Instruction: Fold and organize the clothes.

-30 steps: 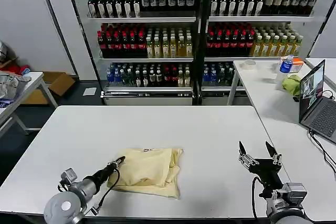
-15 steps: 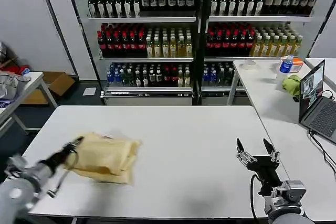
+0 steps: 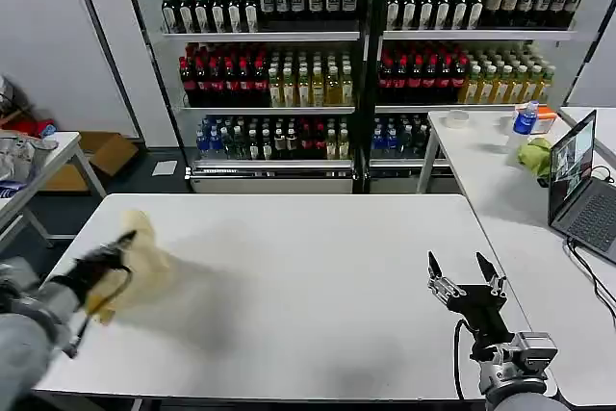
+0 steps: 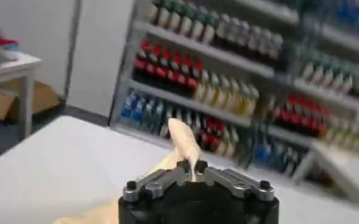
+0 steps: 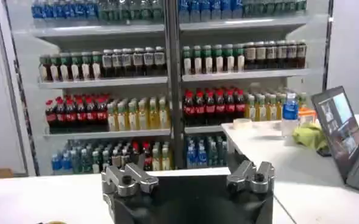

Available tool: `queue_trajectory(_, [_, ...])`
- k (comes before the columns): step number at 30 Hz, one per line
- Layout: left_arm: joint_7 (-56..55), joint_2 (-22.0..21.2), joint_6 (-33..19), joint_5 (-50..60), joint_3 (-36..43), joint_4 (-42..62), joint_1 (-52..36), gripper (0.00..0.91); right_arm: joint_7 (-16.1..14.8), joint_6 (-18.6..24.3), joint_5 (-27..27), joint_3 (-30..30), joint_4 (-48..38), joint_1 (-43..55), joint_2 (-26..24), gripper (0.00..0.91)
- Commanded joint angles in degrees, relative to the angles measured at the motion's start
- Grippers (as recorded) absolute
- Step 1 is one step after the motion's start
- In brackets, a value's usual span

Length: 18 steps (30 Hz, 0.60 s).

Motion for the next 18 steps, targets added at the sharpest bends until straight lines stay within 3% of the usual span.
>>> queue_trajectory(1, [-2.8,-8.7,-0.5,31.1,30.6,-3.0,-3.5,0.02,0.0,0.1,-0.8,0.8,0.8,-1.7,0.5,0.907])
queue_trajectory(11, [-6.6,-14.5,0.3,26.4,37.8,0.6,-10.9,0.02,-0.2,0.3,-1.5,1.2,0.8,-2.4,1.4,0.907])
queue_trajectory(18, [-9.1,-23.3,-0.4,25.1,44.6,7.7,-19.3,0.01,-0.3,0.2,-1.2,1.8,0.9,-2.1,0.8,0.907])
